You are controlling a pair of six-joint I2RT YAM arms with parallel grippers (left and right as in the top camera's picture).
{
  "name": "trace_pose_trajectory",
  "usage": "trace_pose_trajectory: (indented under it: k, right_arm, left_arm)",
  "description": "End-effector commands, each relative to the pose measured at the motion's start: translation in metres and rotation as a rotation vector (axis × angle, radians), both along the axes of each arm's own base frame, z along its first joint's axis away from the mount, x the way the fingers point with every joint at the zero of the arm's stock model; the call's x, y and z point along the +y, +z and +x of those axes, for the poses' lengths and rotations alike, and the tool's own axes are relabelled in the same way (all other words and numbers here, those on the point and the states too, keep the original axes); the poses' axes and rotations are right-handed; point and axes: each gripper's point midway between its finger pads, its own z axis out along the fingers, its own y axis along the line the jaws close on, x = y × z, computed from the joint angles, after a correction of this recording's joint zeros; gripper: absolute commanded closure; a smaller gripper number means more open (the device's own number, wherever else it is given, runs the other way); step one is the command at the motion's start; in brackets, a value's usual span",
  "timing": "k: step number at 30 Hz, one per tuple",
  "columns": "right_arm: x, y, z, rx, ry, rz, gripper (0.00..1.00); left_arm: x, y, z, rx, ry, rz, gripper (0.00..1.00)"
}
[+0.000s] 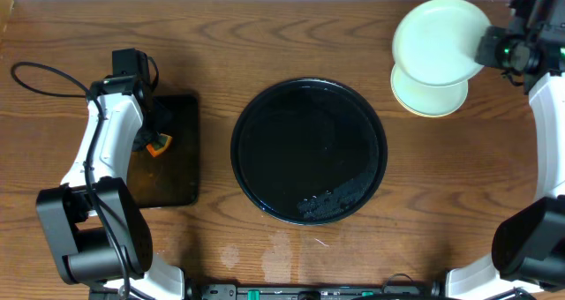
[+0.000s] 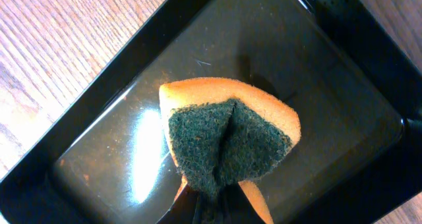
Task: Clean dirty plates on tray and stack at the side
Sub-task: 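Lower the green plate onto the stack and open the right gripper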
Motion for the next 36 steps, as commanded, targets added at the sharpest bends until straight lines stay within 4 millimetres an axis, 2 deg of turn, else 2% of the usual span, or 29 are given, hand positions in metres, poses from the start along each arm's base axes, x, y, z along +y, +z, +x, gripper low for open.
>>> trace_pose_trajectory:
  k: [1,11,12,14,15,19,23,27,31,36]
  right_arm:
    - [-0.021,-0.043,-0.002,0.063,-0.085,-0.016,0.99]
    - [-0.024,-0.136,0.018,0.152,-0.138,0.053,0.97]
    - [-0.021,-0.149,0.019,0.17,-0.132,0.064,0.56]
    - [-0.018,-0.151,0.018,0.18,-0.125,0.069,0.31]
    - [-0.014,-0.148,0.018,0.178,-0.115,0.081,0.24]
    - [0.004,-0.126,0.017,0.146,-0.057,0.14,0.2]
    - [0.03,-0.09,0.015,0.089,0.038,0.182,0.09]
    - [0.055,-0.053,0.007,0.038,0.101,0.18,0.08]
    - [0.082,-0.022,0.001,-0.013,0.161,0.168,0.08]
    - [0.122,0.005,-0.007,-0.061,0.262,0.146,0.03]
  left_arm:
    - [0.002,-0.007,-0.003,0.025,-0.008,0.003,0.91]
    - [0.002,-0.007,-0.003,0.022,-0.009,0.003,0.91]
    - [0.002,-0.007,-0.003,0.022,-0.008,0.004,0.91]
    - [0.002,-0.007,-0.003,0.022,-0.008,0.004,0.91]
    - [0.002,-0.007,-0.003,0.022,-0.008,0.004,0.91]
    - [0.003,-0.006,-0.002,0.019,-0.006,0.005,0.91]
    - [0.005,-0.006,-0.001,0.015,-0.007,0.006,0.91]
    - [0.0,-0.009,0.005,-0.007,-0.018,-0.027,0.91]
    - [-0.018,-0.023,0.017,-0.03,-0.041,-0.14,0.91]
    - [-0.02,-0.051,0.014,0.037,-0.038,-0.161,0.91]
